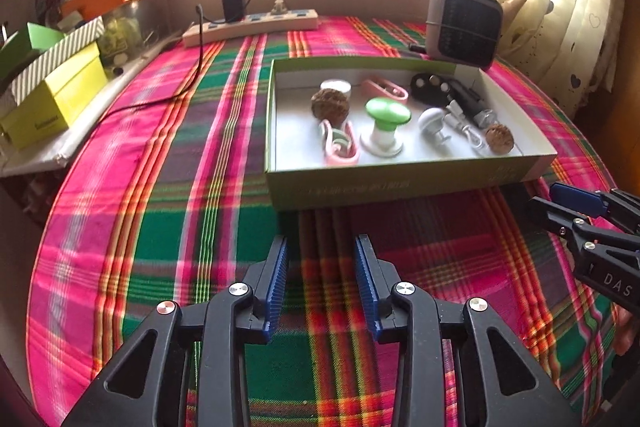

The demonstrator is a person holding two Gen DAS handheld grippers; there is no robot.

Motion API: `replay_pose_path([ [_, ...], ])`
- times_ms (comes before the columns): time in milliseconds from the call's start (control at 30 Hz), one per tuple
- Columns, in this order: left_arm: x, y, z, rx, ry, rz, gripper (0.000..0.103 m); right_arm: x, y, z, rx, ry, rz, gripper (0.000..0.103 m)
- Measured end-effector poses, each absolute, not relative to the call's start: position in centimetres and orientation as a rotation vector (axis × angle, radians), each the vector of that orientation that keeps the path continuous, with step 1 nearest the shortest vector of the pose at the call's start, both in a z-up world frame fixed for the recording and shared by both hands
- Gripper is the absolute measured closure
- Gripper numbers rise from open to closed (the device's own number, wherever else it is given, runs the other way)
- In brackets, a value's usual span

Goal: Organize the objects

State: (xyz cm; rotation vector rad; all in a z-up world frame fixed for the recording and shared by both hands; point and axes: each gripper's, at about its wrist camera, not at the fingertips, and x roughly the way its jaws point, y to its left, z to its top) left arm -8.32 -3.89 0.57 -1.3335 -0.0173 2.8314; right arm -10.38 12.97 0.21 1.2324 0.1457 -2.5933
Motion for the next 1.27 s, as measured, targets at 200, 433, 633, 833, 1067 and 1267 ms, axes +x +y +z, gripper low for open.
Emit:
replay_pose_path([
  [200, -7.8, -4.5, 0.2, -1.337, -0.028, 2.863, 0.070, -10.1, 13.5, -0.5, 1.267, 0.134, -2.597, 0.057],
  [433, -7.9, -4.4, 0.1, -1.346, -0.046, 2.874, 0.065, -10.1, 14.0, -0.9, 1.282, 0.131, -2.607, 0.050],
  [633, -8.0, -4.1, 0.1, -1.349, -0.035, 2.873, 0.062, -10.0, 13.8, -1.1, 1.269, 0.158, -2.616, 0.042],
  [833, -8.0, -4.1, 0.2, -1.349, -0.036, 2.874, 0.061, -10.0, 13.7, -1.1, 1.270, 0.157, -2.613, 0.040],
  [1067, -8.0, -4.1, 0.2, -1.350, -0.034, 2.874, 0.061, -10.0, 13.6, -1.2, 1.271, 0.159, -2.612, 0.038],
  [1267, -8.0, -4.2, 0.2, -1.349, -0.038, 2.873, 0.060, -9.9, 13.5, -1.3, 1.272, 0.163, -2.610, 0.036],
])
